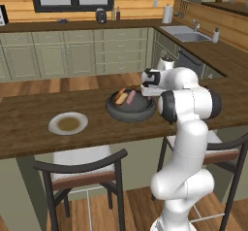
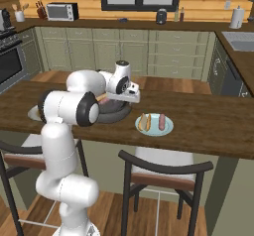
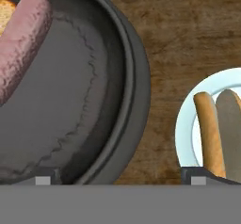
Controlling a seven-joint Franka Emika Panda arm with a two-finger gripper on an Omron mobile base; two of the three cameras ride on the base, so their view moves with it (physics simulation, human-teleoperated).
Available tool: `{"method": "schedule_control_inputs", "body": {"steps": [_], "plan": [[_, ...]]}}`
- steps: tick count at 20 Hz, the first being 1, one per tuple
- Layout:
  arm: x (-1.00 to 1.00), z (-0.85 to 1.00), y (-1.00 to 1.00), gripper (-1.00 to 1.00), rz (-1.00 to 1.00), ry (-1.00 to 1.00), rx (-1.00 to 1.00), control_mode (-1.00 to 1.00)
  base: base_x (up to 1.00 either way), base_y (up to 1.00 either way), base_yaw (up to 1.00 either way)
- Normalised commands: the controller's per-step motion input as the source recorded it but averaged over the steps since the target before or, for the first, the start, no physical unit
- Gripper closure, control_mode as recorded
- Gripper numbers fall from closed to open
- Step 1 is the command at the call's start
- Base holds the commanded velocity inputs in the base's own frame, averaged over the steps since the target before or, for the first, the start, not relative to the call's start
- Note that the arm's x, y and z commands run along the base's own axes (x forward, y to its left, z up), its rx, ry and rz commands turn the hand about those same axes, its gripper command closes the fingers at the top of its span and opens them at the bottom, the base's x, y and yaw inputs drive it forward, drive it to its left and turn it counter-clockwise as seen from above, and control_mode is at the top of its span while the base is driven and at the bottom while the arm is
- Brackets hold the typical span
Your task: Place one bun and one sausage from the bowl on each plate.
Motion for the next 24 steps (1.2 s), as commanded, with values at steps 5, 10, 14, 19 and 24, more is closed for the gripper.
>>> {"method": "schedule_control_inputs", "body": {"steps": [5, 10, 14, 19, 24], "plan": [[0.39, -0.03, 0.12, -1.0, -0.04, 0.0, 0.0, -1.0, 0.0, 0.0, 0.0], [0.3, -0.17, 0.09, -1.0, -0.01, 0.0, 0.0, -1.0, 0.0, 0.0, 0.0], [0.06, 0.0, 0.67, -1.0, -0.07, 0.0, 0.0, -1.0, 0.0, 0.0, 0.0], [0.22, 0.0, 0.82, -1.0, -0.08, 0.0, 0.0, -1.0, 0.0, 0.0, 0.0], [0.42, -0.02, 0.35, -1.0, -0.08, 0.0, 0.0, -1.0, 0.0, 0.0, 0.0]]}}
